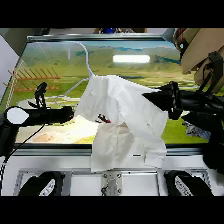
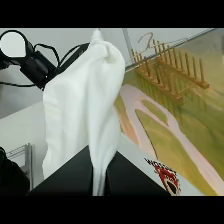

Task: Fold the clothes and pants, and hang the long-sleeved shirts on hangers.

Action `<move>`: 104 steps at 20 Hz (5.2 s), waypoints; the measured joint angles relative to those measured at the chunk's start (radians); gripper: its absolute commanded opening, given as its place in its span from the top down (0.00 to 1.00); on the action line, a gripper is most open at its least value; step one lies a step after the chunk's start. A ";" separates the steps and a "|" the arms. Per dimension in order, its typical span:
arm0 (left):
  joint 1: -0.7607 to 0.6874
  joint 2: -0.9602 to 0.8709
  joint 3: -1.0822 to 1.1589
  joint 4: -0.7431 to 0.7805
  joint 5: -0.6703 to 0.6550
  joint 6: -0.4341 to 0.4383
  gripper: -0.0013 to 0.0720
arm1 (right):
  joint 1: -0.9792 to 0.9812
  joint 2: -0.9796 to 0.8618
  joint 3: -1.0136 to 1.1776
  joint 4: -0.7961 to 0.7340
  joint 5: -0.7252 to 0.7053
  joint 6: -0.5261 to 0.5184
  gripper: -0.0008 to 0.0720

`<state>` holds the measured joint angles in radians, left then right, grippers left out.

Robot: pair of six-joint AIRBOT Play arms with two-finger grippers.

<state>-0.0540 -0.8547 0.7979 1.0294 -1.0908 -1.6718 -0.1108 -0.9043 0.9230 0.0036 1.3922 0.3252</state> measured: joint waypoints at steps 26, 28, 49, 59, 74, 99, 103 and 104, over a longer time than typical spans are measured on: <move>0.269 0.000 0.217 0.099 -0.053 0.086 0.96 | 0.001 0.002 0.000 -0.199 0.044 0.068 0.97; 0.272 0.000 0.267 0.131 -0.071 0.092 0.96 | 0.001 0.002 0.000 -0.204 0.040 0.069 0.98; -0.024 -0.440 1.229 0.187 -0.468 0.147 0.96 | -0.001 0.069 0.000 -0.097 -0.058 0.114 0.97; -0.045 -0.175 1.003 0.382 -0.462 0.072 0.96 | -0.001 0.074 0.000 -0.078 -0.162 0.124 0.98; -0.193 -0.146 1.026 0.415 -0.264 0.049 0.04 | -0.024 0.112 0.000 -0.017 -0.249 0.124 0.97; -0.305 -0.383 1.115 0.415 -0.307 0.076 0.96 | -0.986 0.495 0.071 -0.622 -0.951 0.535 0.97; -0.305 -0.384 1.115 0.415 -0.300 0.077 0.96 | -1.001 0.405 0.163 -0.641 -1.087 0.566 0.97; -0.305 -0.384 1.115 0.416 -0.298 0.079 0.96 | -1.002 0.374 0.197 -0.645 -1.104 0.570 0.97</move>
<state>-0.3588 -1.2388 1.9125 1.4456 -1.3891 -1.5932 -1.1130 -0.5304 1.1202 -0.6418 0.2878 0.8948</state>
